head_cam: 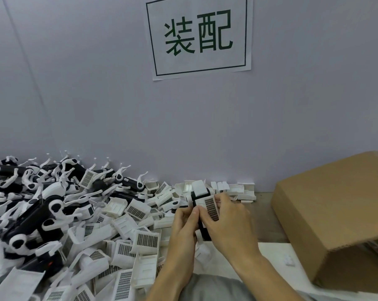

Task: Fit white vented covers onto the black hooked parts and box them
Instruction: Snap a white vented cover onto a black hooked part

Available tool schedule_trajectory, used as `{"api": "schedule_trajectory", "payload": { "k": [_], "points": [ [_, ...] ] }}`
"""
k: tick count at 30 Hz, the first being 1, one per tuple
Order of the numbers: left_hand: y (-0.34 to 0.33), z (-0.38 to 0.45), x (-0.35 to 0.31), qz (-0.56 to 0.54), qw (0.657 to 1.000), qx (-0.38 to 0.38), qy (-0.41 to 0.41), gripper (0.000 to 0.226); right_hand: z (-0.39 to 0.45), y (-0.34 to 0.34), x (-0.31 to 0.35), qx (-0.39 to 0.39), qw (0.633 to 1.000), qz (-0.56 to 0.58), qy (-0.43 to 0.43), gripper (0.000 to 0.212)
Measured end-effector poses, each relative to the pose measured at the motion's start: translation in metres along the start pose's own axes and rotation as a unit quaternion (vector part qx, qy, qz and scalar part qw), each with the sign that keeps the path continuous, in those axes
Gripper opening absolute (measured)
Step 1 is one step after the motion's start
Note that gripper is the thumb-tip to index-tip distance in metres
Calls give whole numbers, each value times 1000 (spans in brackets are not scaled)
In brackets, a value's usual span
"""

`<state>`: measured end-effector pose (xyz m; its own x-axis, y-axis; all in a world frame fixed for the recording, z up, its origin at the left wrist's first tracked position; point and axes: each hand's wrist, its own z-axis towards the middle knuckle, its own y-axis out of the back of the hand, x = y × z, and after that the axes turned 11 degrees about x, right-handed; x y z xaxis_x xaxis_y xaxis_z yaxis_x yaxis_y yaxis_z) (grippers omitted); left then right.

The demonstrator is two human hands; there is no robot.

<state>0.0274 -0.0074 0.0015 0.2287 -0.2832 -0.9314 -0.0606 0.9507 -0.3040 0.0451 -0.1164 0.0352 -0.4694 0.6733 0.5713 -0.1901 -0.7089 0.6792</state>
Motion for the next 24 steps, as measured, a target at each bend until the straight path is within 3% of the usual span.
{"api": "schedule_trajectory", "payload": {
  "k": [8, 10, 13, 17, 21, 24],
  "points": [
    [-1, 3, -2, -24, 997, -70, 2, 33, -5, -3, 3, 74, 992, -85, 62, 47],
    [2, 6, 0, -17, 994, -109, 9, 27, -6, -6, 2, 120, 989, -24, 84, 47],
    [6, 8, 0, -8, 988, -153, 8, 24, -6, -9, 0, 118, 978, 155, 76, 16],
    [0, 4, -3, 24, 989, -144, -17, 25, -4, -10, -3, 74, 955, 287, 3, 16],
    [-2, 1, -4, 52, 990, -124, -31, 25, -2, -7, -6, 125, 903, 406, -71, 11],
    [-5, -1, -5, 83, 992, -87, -34, 38, -2, -5, -7, 161, 862, 468, -104, 22]
  ]
}}
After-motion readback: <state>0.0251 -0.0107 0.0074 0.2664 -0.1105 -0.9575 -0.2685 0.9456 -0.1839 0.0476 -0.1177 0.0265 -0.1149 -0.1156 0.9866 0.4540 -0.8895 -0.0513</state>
